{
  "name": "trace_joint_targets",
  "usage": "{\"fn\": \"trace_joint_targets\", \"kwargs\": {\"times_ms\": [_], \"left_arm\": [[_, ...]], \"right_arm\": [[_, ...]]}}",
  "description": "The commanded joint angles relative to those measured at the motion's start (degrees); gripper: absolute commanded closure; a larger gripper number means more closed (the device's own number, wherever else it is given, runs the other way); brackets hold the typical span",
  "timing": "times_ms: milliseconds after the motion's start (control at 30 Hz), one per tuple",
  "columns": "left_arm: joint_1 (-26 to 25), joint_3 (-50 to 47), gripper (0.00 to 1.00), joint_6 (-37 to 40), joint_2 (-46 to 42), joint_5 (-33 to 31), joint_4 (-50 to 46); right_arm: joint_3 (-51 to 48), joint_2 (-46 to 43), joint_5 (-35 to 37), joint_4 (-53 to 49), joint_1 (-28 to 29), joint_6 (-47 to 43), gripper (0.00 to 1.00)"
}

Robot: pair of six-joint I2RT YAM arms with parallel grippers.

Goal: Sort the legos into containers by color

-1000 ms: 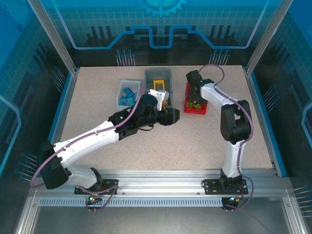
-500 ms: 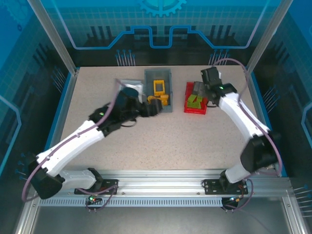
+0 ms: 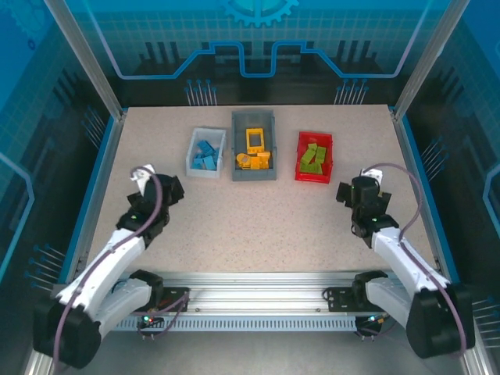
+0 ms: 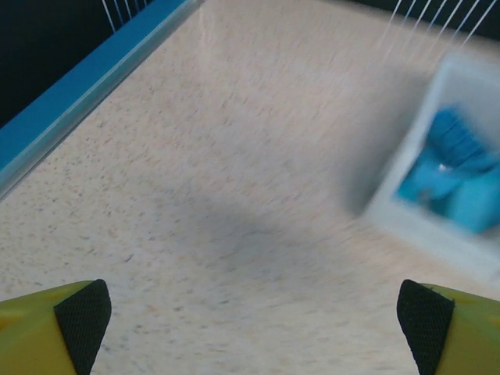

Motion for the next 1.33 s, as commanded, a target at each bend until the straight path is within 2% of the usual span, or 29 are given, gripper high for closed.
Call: {"fn": "trace_joint_targets", "kwargs": {"times_ms": [0,100,167,233,267,400,433,500,533,567,600,667,767,800,1300], "left_arm": [[3.4,-6.6,0.01,17.5,4.9,-0.6,28.2],[6.8,-8.0,0.01,17.1,12.8,4.4,37.0],[8.7,-6.1,0.01,17.8,19.4,8.0,39.4],[9.9,-3.4,0.01,18.4,24.1,11.3,39.9],[10.2,-3.2,0.01,19.1,25.9,12.6,43.8],[11.6,-3.7,0.01,18.1,32.1,16.3,53.3],[11.3,-4.1,0.01,18.3,30.8,18.7,51.7],[10.6,-8.9,0.01,20.1,31.8,20.0,61.9],[10.5,-11.5,0.01,20.1,33.1,19.9,66.1],[10.5,-14.5,0.01,21.4,36.0,20.2,77.2],[10.4,-16.3,0.01,21.0,35.5,20.5,80.2],[10.8,-15.7,0.01,20.5,35.1,20.6,78.3],[13.1,-11.0,0.01,18.6,34.2,24.8,68.0],[13.3,-9.9,0.01,18.5,34.2,24.3,66.1],[13.2,-10.1,0.01,18.6,34.3,24.3,66.5]], "right_arm": [[1.6,6.6,-7.3,13.2,-3.3,-6.2,0.00],[-0.8,12.5,-11.4,25.0,-4.6,-7.5,0.00],[-2.1,15.7,-13.1,32.8,-5.1,-8.3,0.00],[-1.5,19.0,-14.2,36.2,-5.4,-9.5,0.00],[-1.7,20.7,-15.0,39.2,-5.6,-10.3,0.00],[-1.0,23.1,-18.8,39.8,-5.7,-11.8,0.00],[-2.3,23.3,-19.3,42.1,-5.0,-12.9,0.00],[-8.3,27.0,-20.5,56.5,-5.0,-13.4,0.00],[-9.0,27.4,-21.4,59.6,-5.6,-13.2,0.00],[-7.5,25.5,-22.2,53.4,-5.6,-13.0,0.00],[-6.7,26.6,-23.3,53.3,-5.6,-13.9,0.00],[-4.6,26.8,-21.7,49.8,-4.0,-15.2,0.00],[-3.5,27.6,-20.2,48.7,-3.2,-15.8,0.00],[-3.2,27.5,-19.9,48.1,-3.0,-15.9,0.00],[-3.4,27.5,-19.4,48.4,-2.8,-15.9,0.00]]}}
